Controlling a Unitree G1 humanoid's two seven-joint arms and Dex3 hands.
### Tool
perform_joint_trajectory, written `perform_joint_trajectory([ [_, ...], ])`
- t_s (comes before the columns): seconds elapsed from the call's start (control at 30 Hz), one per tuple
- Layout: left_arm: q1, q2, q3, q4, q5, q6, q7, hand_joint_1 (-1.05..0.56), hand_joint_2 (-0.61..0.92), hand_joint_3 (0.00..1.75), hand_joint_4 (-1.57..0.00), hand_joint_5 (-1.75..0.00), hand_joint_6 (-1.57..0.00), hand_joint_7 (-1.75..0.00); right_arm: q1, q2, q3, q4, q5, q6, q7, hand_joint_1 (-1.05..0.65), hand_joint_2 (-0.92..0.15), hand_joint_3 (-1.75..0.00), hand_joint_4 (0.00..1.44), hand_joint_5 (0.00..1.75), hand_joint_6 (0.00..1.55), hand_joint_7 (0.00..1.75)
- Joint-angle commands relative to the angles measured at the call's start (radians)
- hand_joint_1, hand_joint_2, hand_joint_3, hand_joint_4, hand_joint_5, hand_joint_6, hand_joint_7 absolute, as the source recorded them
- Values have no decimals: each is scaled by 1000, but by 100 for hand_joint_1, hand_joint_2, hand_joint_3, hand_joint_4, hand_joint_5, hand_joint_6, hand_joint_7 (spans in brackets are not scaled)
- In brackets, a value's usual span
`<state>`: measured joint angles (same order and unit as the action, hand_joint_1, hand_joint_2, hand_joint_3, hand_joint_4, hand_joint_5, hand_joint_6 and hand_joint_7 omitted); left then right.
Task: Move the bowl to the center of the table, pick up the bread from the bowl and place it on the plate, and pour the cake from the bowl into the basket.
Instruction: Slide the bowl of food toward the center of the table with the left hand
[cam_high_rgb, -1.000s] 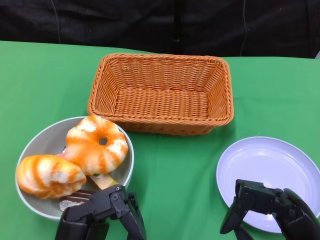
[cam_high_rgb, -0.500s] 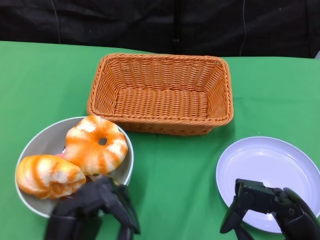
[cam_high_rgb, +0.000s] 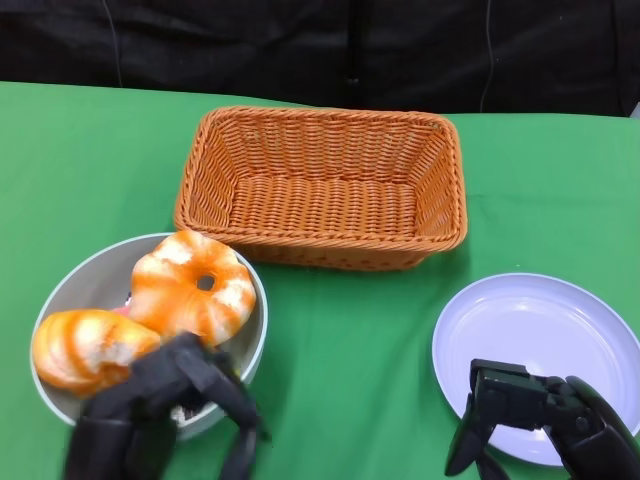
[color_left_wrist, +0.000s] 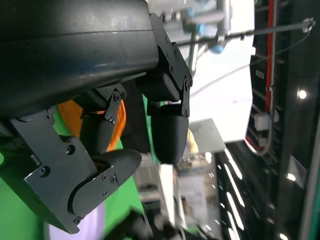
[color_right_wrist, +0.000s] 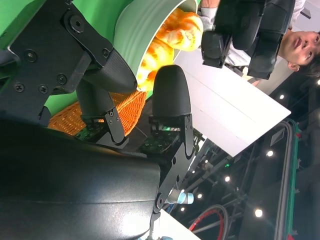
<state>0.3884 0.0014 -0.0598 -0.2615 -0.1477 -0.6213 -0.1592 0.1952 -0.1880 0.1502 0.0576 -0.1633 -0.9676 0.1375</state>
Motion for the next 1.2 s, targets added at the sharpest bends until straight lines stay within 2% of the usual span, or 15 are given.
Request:
perform_joint_trajectory([
  [0.03, -23, 18, 67, -8, 68, -21, 34, -34, 53, 83, -71, -114, -57, -83, 1, -13, -10, -3, -1, 4, -1, -7, -16, -175, 91, 173, 82, 160],
  [0.07, -28, 24, 83, -6, 92, -22, 40, -42, 65, 63, -64, -102, -56, -70, 0, -13, -10, -3, -4, 2, -1, -7, -16, -175, 92, 173, 82, 160],
  [0.13, -34, 28, 101, -4, 120, -22, 48, -47, 79, 40, -61, -94, -59, -57, -1, -13, -10, -2, -6, 0, -2, -7, -16, -175, 92, 173, 81, 160],
  [0.3, -35, 23, 104, -4, 129, -23, 48, -48, 84, 32, -61, -92, -60, -52, -1, -13, -10, -2, -7, 0, -3, -7, -16, -175, 92, 173, 81, 160],
  [0.33, -53, 56, 160, -1, 133, 0, 58, -48, 84, 31, -61, -92, -60, -52, 0, -10, -6, -3, -2, 3, -2, -7, -16, -175, 92, 173, 81, 160],
  [0.37, -67, 81, 202, 2, 137, 17, 64, -57, 88, 28, -42, -85, -44, -43, 0, -8, -3, -3, 1, 6, -1, -5, -15, -175, 92, 174, 79, 160],
  [0.4, -75, 99, 234, -1, 143, 39, 68, -60, 90, 26, -36, -83, -39, -41, 1, -7, -2, -3, 3, 9, 0, -4, -15, -175, 92, 174, 79, 159],
  [0.5, -74, 115, 265, -16, 163, 80, 74, -66, 92, 26, -18, -78, -26, -35, 5, -12, -2, -6, 4, 15, 2, -4, -16, -175, 90, 175, 76, 158],
  [0.73, -70, 146, 306, -24, 166, 118, 75, -67, 92, 36, -2, -78, -19, -31, 7, -6, -8, -20, -5, 23, -6, -5, -15, -175, 88, 175, 75, 156],
  [0.87, -69, 155, 329, -31, 168, 146, 78, -68, 92, 38, 0, -78, -18, -30, 10, -7, -7, -25, -6, 25, -6, -4, -15, -175, 88, 175, 76, 156],
  [0.97, -69, 164, 360, -34, 152, 201, 84, -69, 92, 42, 0, -65, -15, -27, 10, -8, -6, -23, -5, 22, -5, -5, -16, -175, 88, 175, 75, 155],
  [1.2, -74, 155, 368, -3, 164, 288, 103, -69, 92, 49, 0, -44, -8, -19, 8, -11, -9, -17, -4, 15, -5, -7, -16, -175, 86, 175, 74, 154],
])
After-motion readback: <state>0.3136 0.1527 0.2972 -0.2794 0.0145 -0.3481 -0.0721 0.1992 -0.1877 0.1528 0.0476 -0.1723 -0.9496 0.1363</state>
